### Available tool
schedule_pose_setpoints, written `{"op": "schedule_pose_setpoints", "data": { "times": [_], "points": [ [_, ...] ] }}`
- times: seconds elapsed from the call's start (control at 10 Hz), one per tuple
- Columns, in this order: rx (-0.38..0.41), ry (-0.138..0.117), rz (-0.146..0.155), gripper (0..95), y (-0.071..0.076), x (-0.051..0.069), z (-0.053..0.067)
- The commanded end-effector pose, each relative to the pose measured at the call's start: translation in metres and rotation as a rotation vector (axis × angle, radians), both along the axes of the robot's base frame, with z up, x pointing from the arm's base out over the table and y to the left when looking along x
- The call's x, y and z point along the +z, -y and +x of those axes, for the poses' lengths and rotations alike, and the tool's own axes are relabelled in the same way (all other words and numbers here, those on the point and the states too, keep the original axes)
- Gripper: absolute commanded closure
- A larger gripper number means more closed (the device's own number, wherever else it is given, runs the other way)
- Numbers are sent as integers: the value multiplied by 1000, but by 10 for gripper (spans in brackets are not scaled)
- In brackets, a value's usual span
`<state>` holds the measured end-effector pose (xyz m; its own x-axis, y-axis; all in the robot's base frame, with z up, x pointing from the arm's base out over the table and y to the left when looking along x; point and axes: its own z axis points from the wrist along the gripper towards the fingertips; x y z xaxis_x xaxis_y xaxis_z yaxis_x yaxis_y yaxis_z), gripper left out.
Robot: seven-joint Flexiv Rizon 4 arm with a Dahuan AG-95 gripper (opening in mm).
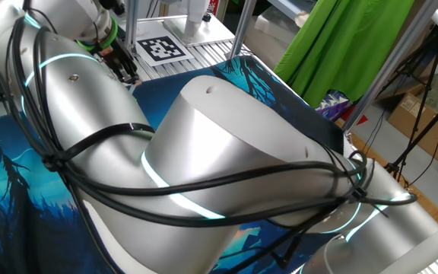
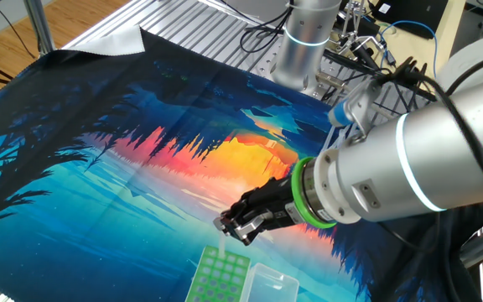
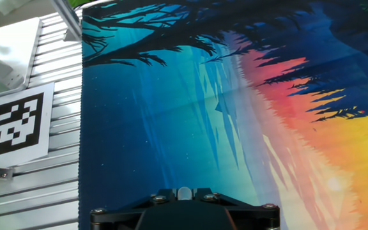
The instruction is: Insert a large pipette tip into the holder for large pipette tips
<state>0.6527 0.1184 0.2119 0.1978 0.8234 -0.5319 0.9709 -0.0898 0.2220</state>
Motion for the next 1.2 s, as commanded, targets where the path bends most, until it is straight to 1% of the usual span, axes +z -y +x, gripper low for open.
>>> {"op": "schedule_pose_setpoints", "data": {
  "times": [0.1, 0.2, 0.4, 0.5, 0.6, 0.7, 0.9, 1.0, 1.1, 1.2],
  "points": [
    [3, -4, -1, 950, 1, -5, -1],
    [0, -1, -2, 950, 1, -5, -1],
    [-23, 18, -7, 950, 0, -7, -1],
    [-25, 20, -8, 950, 0, -7, -1],
    [-29, 23, -8, 760, 0, -7, -1],
    [-32, 23, -6, 760, 0, -7, -1],
    [-35, 23, -4, 380, 0, -7, -1],
    [-31, 13, 20, 380, 0, -7, -1],
    [-23, -3, 59, 380, 0, -7, -1],
    [-24, -15, 72, 380, 0, -7, -1]
  ]
}}
